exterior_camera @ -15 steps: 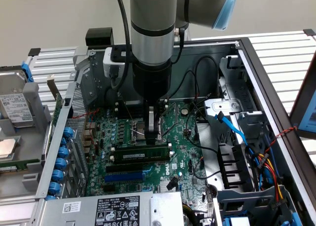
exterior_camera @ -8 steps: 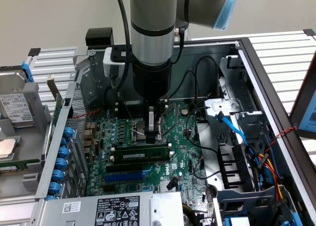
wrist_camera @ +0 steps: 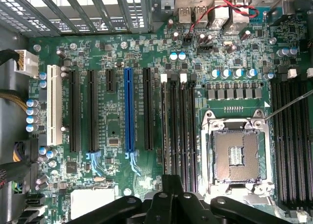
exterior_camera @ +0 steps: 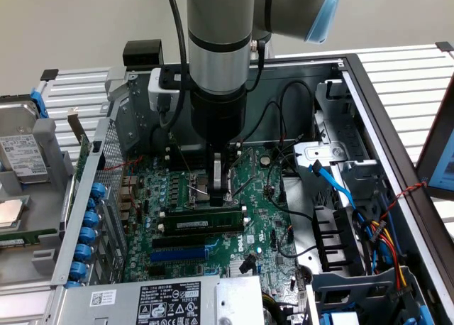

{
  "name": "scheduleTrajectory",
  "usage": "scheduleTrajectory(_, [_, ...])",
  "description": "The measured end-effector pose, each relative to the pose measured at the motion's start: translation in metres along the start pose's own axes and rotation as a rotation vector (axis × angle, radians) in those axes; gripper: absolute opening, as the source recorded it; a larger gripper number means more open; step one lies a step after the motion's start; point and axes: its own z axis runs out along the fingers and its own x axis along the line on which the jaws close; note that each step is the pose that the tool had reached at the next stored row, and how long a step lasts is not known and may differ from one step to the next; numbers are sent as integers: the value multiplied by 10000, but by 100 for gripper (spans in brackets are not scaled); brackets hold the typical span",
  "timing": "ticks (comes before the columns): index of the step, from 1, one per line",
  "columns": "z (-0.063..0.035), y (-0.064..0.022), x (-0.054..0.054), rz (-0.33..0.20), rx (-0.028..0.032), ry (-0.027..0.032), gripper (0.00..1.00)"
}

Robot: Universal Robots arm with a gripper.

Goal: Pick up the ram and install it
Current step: 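Press down the ram until it locks into place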

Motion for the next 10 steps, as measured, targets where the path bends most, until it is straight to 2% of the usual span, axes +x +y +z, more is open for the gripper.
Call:
scheduleTrajectory(5, [8, 9, 1, 0, 13, 1, 10])
scheduleTrajectory(10, [79, 55, -5, 0, 48, -5, 10])
